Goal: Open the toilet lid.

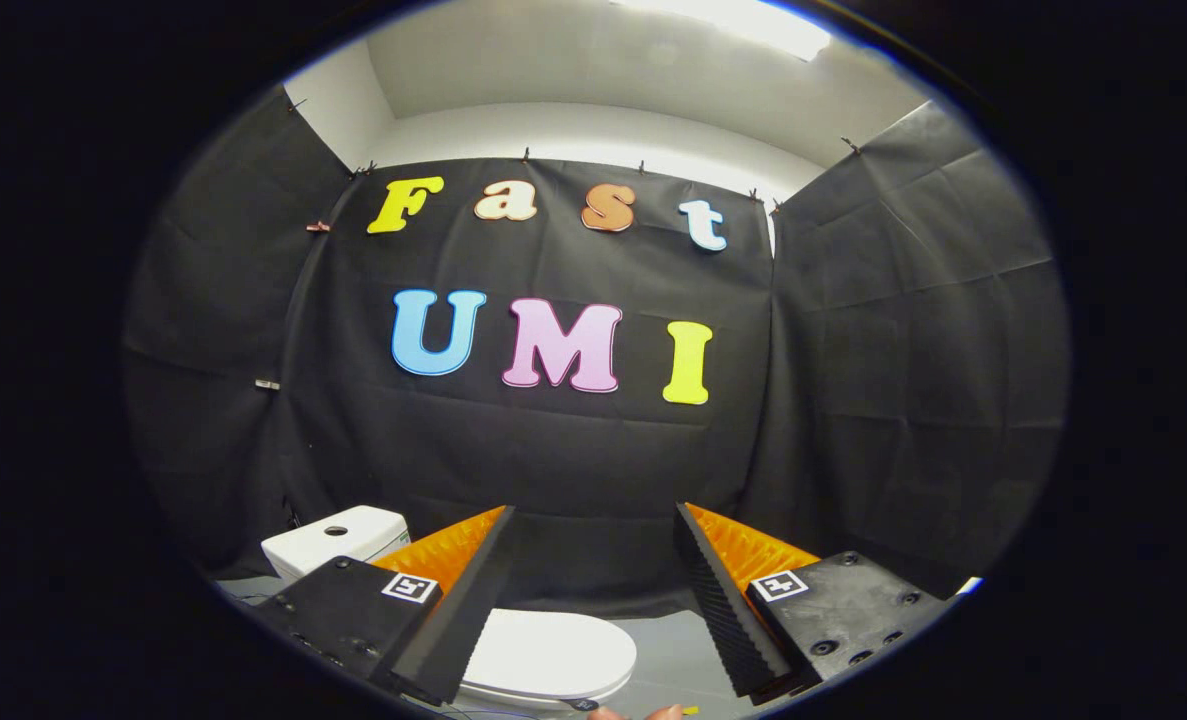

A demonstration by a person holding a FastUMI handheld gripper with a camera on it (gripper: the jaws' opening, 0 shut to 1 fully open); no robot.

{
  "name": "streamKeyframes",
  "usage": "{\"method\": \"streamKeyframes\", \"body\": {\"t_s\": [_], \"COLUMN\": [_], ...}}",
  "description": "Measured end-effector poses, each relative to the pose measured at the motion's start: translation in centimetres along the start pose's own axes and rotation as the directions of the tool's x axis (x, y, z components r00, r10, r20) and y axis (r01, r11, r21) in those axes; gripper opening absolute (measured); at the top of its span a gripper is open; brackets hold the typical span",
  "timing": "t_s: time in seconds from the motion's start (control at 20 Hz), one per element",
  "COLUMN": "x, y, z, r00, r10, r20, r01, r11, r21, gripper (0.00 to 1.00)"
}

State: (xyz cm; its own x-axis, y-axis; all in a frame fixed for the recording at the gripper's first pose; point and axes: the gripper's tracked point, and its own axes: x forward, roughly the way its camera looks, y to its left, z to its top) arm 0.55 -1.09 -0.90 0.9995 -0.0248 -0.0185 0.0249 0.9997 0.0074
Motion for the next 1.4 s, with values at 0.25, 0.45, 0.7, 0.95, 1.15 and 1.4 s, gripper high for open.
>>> {"method": "streamKeyframes", "body": {"t_s": [0.25,0.45,0.7,0.95,1.15,1.4], "x": [1.2,2.1,3.1,3.7,3.9,3.6], "y": [-0.2,0.0,-0.5,-0.6,-1.4,-2.8], "z": [-2.3,-5.1,-10.2,-15.8,-21.0,-28.8], "r00": [1.0,1.0,1.0,0.999,0.997,0.982], "r10": [-0.009,0.004,-0.004,0.006,0.001,0.001], "r20": [-0.005,-0.001,-0.016,-0.037,-0.083,-0.189], "r01": [0.009,-0.004,0.003,-0.009,-0.005,0.004], "r11": [1.0,0.999,0.998,0.997,0.999,1.0], "r21": [-0.021,-0.039,-0.058,-0.074,-0.046,0.027], "gripper": [0.98,0.98,0.98,0.98,0.98,0.98]}}
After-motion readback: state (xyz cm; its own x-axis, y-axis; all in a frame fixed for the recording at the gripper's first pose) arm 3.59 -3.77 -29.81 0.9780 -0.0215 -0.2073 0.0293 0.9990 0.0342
